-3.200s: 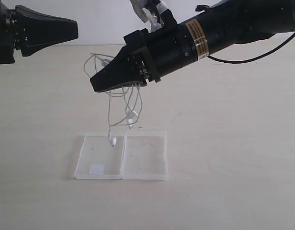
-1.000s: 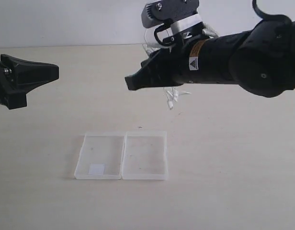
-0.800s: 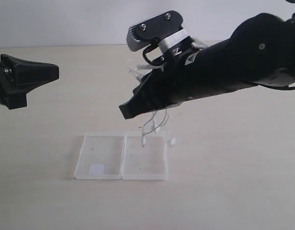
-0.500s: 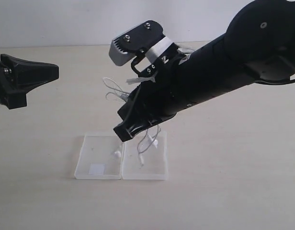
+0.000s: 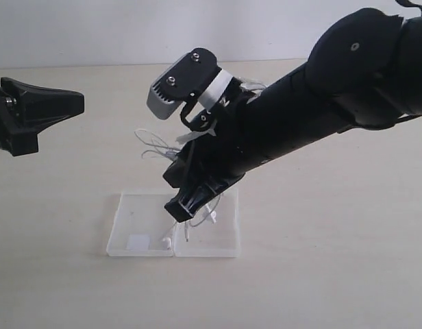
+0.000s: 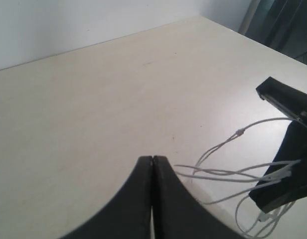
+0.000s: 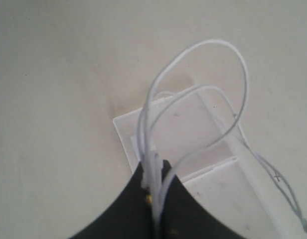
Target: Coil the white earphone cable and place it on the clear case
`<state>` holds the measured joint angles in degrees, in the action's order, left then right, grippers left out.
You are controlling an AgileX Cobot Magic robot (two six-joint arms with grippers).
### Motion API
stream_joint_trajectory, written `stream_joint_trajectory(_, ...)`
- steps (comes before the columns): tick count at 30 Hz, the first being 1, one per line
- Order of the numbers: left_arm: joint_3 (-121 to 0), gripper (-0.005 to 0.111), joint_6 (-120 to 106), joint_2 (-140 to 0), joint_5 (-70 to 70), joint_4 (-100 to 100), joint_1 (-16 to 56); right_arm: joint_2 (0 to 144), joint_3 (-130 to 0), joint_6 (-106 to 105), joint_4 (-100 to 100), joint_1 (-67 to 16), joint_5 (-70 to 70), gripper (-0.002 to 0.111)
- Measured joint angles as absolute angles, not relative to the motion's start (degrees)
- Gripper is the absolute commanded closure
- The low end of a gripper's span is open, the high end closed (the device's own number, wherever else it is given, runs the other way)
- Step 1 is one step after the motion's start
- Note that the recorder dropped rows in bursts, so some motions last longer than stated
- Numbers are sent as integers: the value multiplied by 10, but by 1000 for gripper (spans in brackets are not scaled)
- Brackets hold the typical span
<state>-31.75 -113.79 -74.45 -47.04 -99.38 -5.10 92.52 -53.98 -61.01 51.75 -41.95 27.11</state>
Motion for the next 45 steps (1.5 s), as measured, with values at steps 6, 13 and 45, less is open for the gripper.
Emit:
stream_joint_trajectory(6,-318,107,-1138,-745,-470,-994,-51,932,-540,-498,402,-425,211,108)
stream_joint_trajectory(13,-318,107,-1138,-745,-470,-994,-51,932,-540,-164,88,-457,136,108)
stream_joint_trajectory(45,-318,107,-1138,-745,-470,-994,-51,968,-423,185,-387,-454,-246,108)
